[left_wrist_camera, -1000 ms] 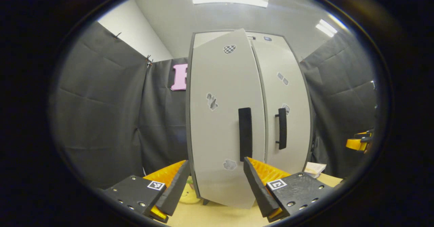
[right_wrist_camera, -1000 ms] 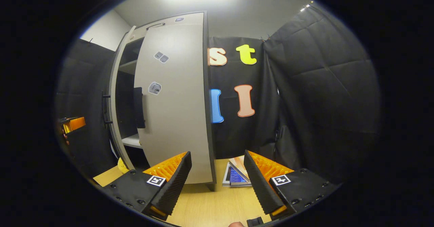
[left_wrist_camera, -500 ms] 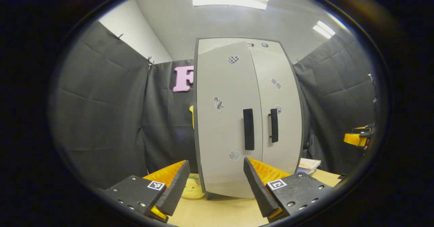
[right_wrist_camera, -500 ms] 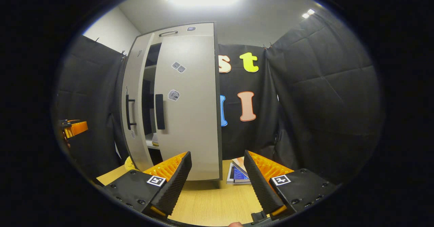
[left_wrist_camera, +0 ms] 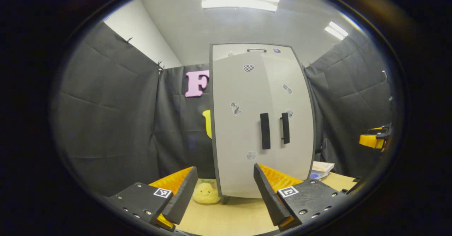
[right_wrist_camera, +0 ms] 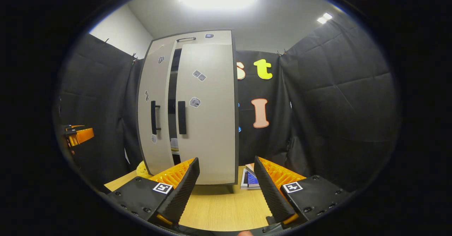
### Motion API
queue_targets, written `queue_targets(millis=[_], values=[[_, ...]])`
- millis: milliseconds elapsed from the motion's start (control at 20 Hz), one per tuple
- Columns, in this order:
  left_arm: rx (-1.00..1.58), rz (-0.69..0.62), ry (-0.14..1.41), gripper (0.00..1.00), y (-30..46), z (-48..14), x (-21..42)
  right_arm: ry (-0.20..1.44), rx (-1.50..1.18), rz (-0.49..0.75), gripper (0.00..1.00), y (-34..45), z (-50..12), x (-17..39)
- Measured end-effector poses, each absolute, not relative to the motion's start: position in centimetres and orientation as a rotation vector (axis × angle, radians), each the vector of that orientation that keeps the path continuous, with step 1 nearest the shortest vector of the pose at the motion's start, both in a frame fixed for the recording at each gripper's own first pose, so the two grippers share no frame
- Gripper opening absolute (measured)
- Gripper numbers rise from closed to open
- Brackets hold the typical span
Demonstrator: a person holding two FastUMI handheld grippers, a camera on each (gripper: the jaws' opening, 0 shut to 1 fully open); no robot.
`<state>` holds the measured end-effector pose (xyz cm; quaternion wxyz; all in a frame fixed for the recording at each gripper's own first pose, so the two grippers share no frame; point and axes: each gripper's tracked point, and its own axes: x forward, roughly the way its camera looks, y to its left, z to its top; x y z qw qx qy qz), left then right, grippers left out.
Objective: Grab one shoe with the right hand and put it into the shoe cabinet, grab the other shoe with the left hand and put it into the shoe cabinet; then close the right door with the right hand and the left door with the left hand.
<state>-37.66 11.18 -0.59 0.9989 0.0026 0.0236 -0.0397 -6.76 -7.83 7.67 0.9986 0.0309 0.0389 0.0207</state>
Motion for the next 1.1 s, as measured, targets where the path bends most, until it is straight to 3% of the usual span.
queue_targets(millis=[1100], values=[[0.006,-0.053,0.032,0.93,13.4,-0.6,-38.4,0.052,0.045,0.030,0.97,-6.1,9.0,-8.6]])
